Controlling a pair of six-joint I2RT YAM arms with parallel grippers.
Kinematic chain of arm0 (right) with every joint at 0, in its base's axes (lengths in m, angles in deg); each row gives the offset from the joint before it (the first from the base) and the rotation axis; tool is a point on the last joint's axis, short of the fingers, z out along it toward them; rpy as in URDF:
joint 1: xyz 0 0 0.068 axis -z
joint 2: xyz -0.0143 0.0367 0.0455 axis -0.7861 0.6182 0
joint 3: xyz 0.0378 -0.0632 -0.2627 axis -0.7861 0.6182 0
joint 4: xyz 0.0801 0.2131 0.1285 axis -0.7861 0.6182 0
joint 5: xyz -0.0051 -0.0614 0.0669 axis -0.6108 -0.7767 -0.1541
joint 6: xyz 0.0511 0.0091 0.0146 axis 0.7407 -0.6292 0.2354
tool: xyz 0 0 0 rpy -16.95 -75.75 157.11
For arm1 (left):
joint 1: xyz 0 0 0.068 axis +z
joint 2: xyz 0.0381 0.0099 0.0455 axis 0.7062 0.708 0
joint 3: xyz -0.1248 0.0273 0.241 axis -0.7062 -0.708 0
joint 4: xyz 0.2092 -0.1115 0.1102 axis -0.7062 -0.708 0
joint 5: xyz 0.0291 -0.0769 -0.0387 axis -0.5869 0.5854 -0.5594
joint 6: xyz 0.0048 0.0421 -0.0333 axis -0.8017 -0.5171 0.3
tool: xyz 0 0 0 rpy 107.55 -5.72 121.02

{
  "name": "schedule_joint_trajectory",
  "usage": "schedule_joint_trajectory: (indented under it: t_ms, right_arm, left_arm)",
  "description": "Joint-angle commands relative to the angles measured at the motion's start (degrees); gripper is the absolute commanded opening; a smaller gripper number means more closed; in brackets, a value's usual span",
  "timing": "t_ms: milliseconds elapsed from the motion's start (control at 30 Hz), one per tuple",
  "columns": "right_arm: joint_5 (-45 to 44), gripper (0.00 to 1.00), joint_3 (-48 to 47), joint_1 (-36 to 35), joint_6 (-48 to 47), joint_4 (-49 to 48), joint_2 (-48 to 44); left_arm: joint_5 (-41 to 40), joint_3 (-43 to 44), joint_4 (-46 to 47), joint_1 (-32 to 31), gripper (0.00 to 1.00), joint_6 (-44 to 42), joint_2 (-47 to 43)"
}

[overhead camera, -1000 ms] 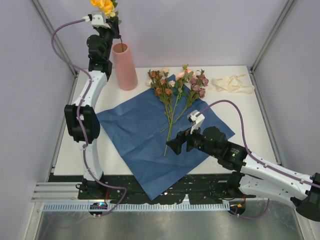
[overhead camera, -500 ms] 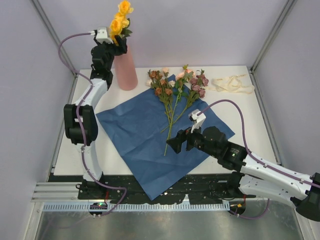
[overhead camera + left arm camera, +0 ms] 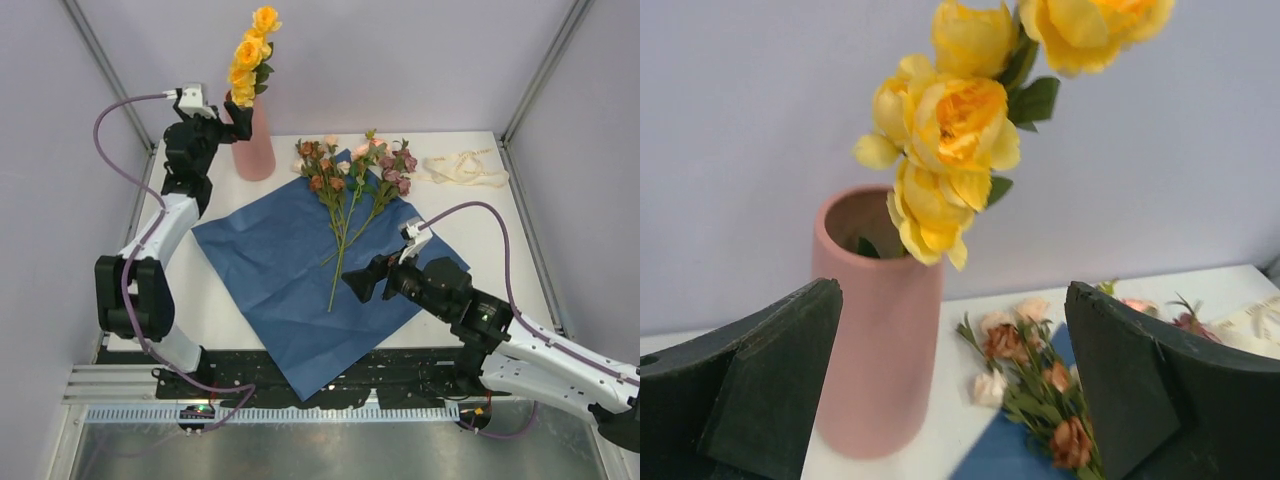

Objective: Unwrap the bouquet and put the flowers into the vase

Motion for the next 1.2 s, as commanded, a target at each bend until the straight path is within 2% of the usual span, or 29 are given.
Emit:
schedule_joint_trajectory:
  t_ms: [0,67,233,300,400,533,567,633,700,800,867,933,1167]
  right_arm:
    - [-5.8,0.96,-3.8,-0.3,4.5,1.8,2.4]
    - [-9.5,0.96,-5.5,-0.2,6.7,3.4,4.4]
    - [-20.2,0.95,-11.2,1.0,11.3,10.2,11.2]
    - [-22.1,0.95,-11.6,2.4,12.2,9.1,12.8]
    - [-19.2,0.99,-10.1,6.0,10.1,3.6,16.1]
    - [-10.2,0.87,-8.6,16.6,8.1,-8.7,22.7]
    - [-9.0,0.78,-8.7,17.7,7.4,-9.9,24.5]
    - [-7.3,0.69,-11.3,21.1,7.1,-9.8,29.8]
    - [-4.1,0.66,-13.6,24.1,8.2,-10.1,34.7]
    - [-0.2,0.63,-15.8,27.7,9.9,-12.8,41.8]
    - [0.9,0.55,-18.2,30.1,10.9,-12.9,46.7]
    - [1.8,0.54,-20.1,32.0,12.1,-13.6,50.8]
    - [3.7,0.54,-25.4,35.0,14.8,-15.0,59.6]
  left_arm:
    - [3.4,-7.5,-1.3,0.3,1.00,4.4,-8.9]
    - [3.7,-11.4,-3.6,0.2,1.00,5.0,-13.0]
    - [3.2,-13.4,-24.1,0.2,1.00,3.7,-22.7]
    - [2.6,-14.5,-29.9,0.2,1.00,3.2,-26.5]
    - [5.0,-16.1,-37.9,0.3,1.00,3.5,-31.1]
    - [10.8,-18.6,-44.0,0.2,0.98,4.9,-37.6]
    - [13.7,-20.0,-43.5,0.1,0.98,4.8,-39.5]
    - [17.0,-22.9,-43.3,-0.3,0.97,4.7,-42.8]
    - [19.9,-25.9,-43.5,-0.3,0.97,4.2,-46.0]
    - [15.3,-29.4,-46.3,-3.6,0.98,1.9,-51.3]
    - [12.5,-30.8,-46.2,-8.4,0.99,0.0,-54.0]
    - [10.6,-29.8,-47.7,-10.6,0.99,-1.7,-54.9]
    - [8.5,-28.5,-49.1,-10.7,0.99,-0.9,-54.4]
